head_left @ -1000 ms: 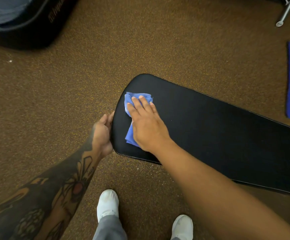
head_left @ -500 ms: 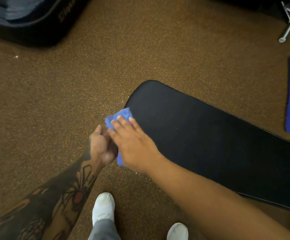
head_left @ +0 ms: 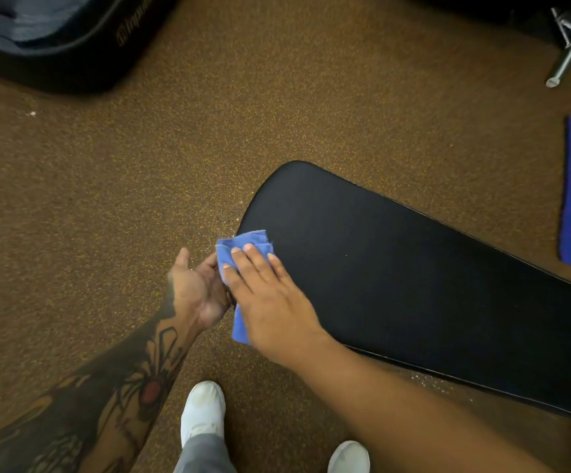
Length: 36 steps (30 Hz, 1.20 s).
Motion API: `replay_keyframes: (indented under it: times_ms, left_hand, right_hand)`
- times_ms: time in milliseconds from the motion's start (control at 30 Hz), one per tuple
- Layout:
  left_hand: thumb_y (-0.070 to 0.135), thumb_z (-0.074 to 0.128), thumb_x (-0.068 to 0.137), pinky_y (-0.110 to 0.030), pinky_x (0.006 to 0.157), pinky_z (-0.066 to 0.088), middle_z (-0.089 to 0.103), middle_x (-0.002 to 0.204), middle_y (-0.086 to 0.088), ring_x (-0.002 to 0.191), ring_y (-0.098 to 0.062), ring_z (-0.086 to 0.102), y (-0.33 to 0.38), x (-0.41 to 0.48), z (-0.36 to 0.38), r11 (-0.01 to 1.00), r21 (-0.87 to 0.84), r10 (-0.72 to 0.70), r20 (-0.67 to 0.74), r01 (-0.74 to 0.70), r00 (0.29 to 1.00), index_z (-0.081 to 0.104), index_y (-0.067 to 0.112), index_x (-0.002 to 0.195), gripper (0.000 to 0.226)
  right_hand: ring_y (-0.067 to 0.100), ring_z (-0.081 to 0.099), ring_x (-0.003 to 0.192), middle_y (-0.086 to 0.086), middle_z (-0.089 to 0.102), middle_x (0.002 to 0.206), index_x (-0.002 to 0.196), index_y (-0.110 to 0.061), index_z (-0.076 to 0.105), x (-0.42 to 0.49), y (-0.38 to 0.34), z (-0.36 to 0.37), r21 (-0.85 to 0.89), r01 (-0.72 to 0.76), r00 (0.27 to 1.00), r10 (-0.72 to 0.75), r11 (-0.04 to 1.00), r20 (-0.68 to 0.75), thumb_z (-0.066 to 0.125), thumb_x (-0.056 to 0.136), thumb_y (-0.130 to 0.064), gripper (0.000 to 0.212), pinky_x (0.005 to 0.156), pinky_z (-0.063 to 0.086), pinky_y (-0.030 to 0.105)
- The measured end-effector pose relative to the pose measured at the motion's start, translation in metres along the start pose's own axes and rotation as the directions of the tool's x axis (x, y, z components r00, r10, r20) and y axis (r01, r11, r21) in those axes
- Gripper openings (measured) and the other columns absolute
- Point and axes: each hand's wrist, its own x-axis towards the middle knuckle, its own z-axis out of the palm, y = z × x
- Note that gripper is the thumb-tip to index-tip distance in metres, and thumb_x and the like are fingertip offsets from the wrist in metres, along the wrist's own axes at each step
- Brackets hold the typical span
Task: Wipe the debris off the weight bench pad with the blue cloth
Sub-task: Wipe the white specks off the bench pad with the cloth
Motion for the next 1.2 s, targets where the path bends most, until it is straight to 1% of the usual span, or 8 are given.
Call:
replay_keyframes:
  times_ms: [133,267,400,567,733,900,1133,1200]
  left_hand:
    - [0.066,0.014,0.100,-0.055,0.111,0.040,0.064,0.133,-0.024,0.128,-0.040,0.058,0.002,-0.001,0.005,0.998,0.055,0.028,-0.024,-0.027,0.999,0.051,0.001,0.139,0.084]
    - [0.066,0.014,0.099,-0.052,0.107,0.043,0.063,0.135,-0.021,0.126,-0.038,0.059,0.000,0.001,0.012,0.993,0.113,0.024,-0.034,-0.020,0.999,0.051,0.005,0.140,0.082]
    - [0.066,0.013,0.099,-0.050,0.103,0.046,0.065,0.133,-0.019,0.125,-0.037,0.060,-0.001,0.001,0.019,0.988,0.155,0.018,-0.028,-0.013,0.999,0.053,0.008,0.139,0.081]
    - [0.064,0.014,0.100,-0.048,0.093,0.050,0.067,0.130,-0.018,0.122,-0.037,0.062,-0.002,-0.001,0.027,0.987,0.159,0.017,-0.032,-0.012,0.999,0.053,0.008,0.139,0.079]
    - [0.064,0.014,0.100,-0.048,0.092,0.050,0.069,0.128,-0.016,0.122,-0.037,0.061,-0.001,-0.003,0.029,0.989,0.147,0.018,-0.029,-0.013,0.999,0.053,0.008,0.138,0.078]
    - [0.063,0.014,0.100,-0.048,0.097,0.049,0.070,0.127,-0.015,0.122,-0.036,0.062,-0.002,-0.004,0.030,0.990,0.139,0.027,-0.037,-0.021,0.999,0.055,0.010,0.137,0.077]
    - [0.062,0.015,0.101,-0.048,0.102,0.048,0.069,0.127,-0.018,0.119,-0.035,0.063,-0.004,-0.009,0.031,0.988,0.152,0.024,-0.036,-0.018,0.999,0.056,0.007,0.134,0.076]
    - [0.059,0.019,0.102,-0.043,0.091,0.052,0.071,0.118,-0.015,0.108,-0.031,0.067,-0.007,-0.009,0.032,0.982,0.184,0.051,-0.104,-0.031,0.993,0.060,0.008,0.126,0.069]
  right_hand:
    - [0.033,0.020,0.149,0.016,0.032,0.157,0.147,-0.007,0.037,-0.014,0.023,-0.002,0.134,-0.333,0.933,0.347,0.933,-0.096,0.028,0.083,-0.015,0.065,0.118,0.026,0.050]
    - [0.033,0.026,0.147,0.016,0.037,0.155,0.146,-0.006,0.040,-0.033,0.021,0.004,0.075,-0.239,0.965,0.245,0.968,-0.090,0.029,0.083,-0.016,0.064,0.118,0.026,0.049]
    - [0.033,0.017,0.150,0.017,0.029,0.159,0.149,-0.005,0.036,-0.031,0.045,-0.001,0.191,-0.495,0.844,0.521,0.848,-0.126,0.045,0.086,-0.002,0.063,0.120,0.020,0.051]
    - [0.034,0.022,0.148,0.017,0.033,0.157,0.147,-0.007,0.037,-0.061,0.028,0.006,0.121,-0.363,0.919,0.376,0.924,-0.116,0.039,0.083,-0.007,0.063,0.117,0.026,0.052]
    - [0.042,0.009,0.149,0.020,0.015,0.162,0.145,-0.012,0.037,-0.050,0.056,0.000,0.221,-0.603,0.770,0.631,0.767,-0.091,0.029,0.096,-0.025,0.051,0.119,0.020,0.055]
    - [0.040,0.005,0.150,0.018,0.022,0.160,0.141,-0.007,0.041,-0.026,0.056,0.003,0.332,-0.565,0.771,0.626,0.755,-0.112,0.031,0.094,-0.020,0.050,0.119,0.017,0.055]
    - [0.036,0.007,0.150,0.016,0.026,0.159,0.142,-0.007,0.041,-0.024,0.046,-0.003,0.344,-0.289,0.944,0.326,0.893,-0.053,0.029,0.095,-0.024,0.051,0.119,0.023,0.052]
    - [0.037,0.012,0.150,0.017,0.030,0.157,0.142,-0.006,0.042,-0.026,0.039,-0.006,0.334,-0.250,0.960,0.278,0.909,-0.035,0.031,0.097,-0.028,0.051,0.119,0.023,0.052]
